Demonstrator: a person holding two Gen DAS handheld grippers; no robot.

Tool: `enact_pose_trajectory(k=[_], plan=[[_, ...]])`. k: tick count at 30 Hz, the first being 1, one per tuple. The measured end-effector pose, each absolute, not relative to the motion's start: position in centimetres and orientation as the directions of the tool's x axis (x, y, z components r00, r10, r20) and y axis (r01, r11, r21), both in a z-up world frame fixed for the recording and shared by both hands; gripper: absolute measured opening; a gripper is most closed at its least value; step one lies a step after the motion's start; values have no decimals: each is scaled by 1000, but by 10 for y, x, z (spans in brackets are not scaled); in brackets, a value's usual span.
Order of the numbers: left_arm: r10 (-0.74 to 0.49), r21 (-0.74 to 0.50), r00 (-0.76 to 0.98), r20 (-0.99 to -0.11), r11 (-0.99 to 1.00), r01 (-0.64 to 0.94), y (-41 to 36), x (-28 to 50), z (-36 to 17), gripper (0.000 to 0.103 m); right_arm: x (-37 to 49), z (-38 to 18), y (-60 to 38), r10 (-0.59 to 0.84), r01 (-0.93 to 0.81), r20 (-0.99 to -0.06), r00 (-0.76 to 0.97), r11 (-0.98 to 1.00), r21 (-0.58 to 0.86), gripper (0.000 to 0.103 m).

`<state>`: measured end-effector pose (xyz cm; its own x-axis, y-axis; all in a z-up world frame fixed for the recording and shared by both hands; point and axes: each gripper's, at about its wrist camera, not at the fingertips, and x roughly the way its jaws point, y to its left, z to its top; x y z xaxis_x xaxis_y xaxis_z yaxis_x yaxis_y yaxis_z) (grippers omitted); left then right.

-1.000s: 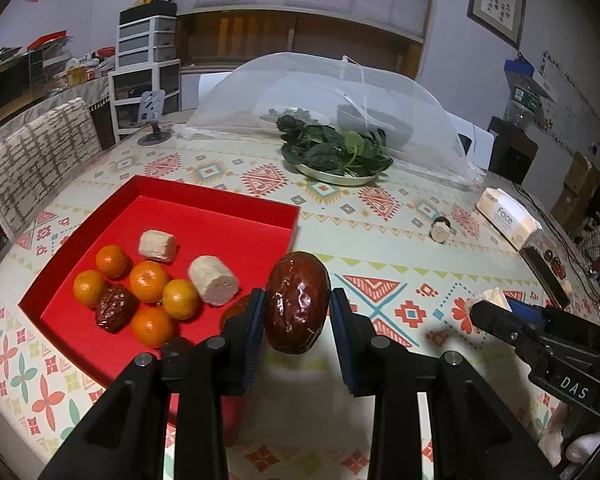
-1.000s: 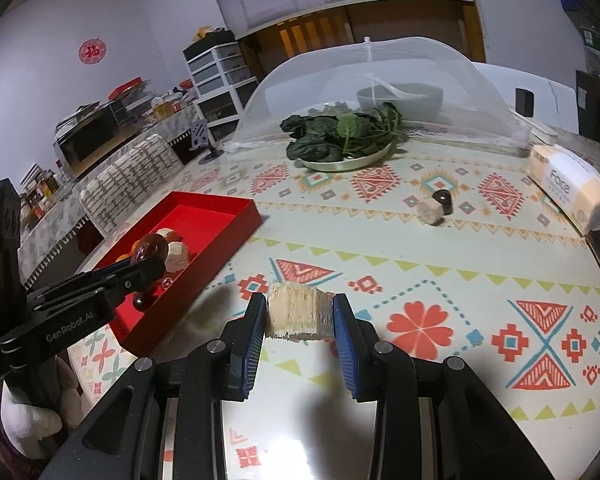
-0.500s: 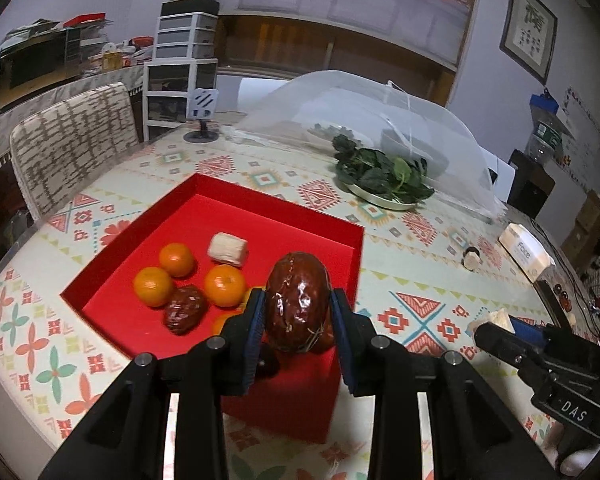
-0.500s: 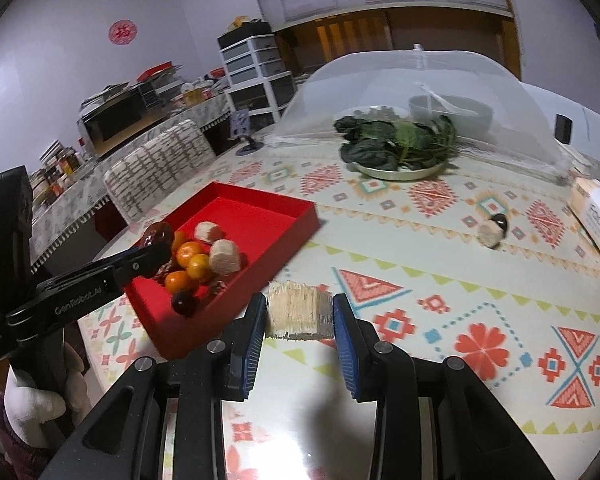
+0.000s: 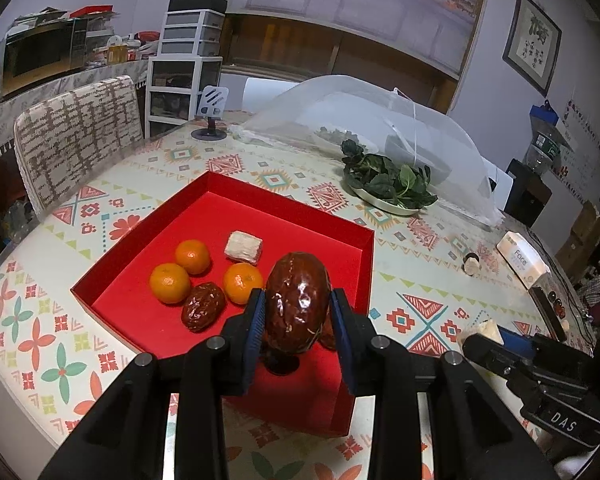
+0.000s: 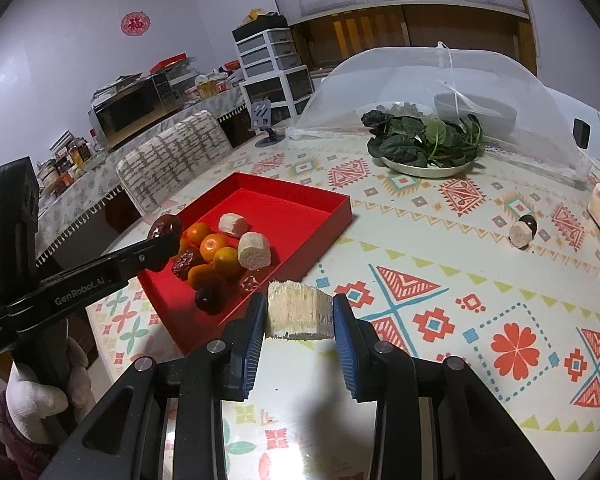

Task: Organize fruits
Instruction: 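Carry the date and yam slice over the red tray with both grippers, then open the left gripper to drop the date while the right gripper lowers and releases the yam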

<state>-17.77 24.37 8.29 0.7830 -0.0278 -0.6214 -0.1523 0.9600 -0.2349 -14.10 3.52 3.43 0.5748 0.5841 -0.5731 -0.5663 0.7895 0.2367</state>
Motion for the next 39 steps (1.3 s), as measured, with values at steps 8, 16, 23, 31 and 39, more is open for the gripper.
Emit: enact_pose_trajectory(k=[8,16,23,31,39], plan=[[-1,-226,792,-611,959,-173,251,-185,89,32,-148,30,39,608,-587,-573,550,769,252,36],[33,-231,789,-613,948,-219,267,-187,89,32,-146,26,37,618,-590,-574,538,762,267,36],[69,-226,785,-616,939,-259,283,-191,87,32,-146,26,46,629,-614,-580,518,745,260,36],[92,-240,773,-628,921,-305,309,-199,79,32,-147,28,86,656,-681,-598,461,694,235,36],[84,-235,772,-630,927,-293,310,-196,80,32,-148,27,112,673,-708,-604,427,665,239,36]])
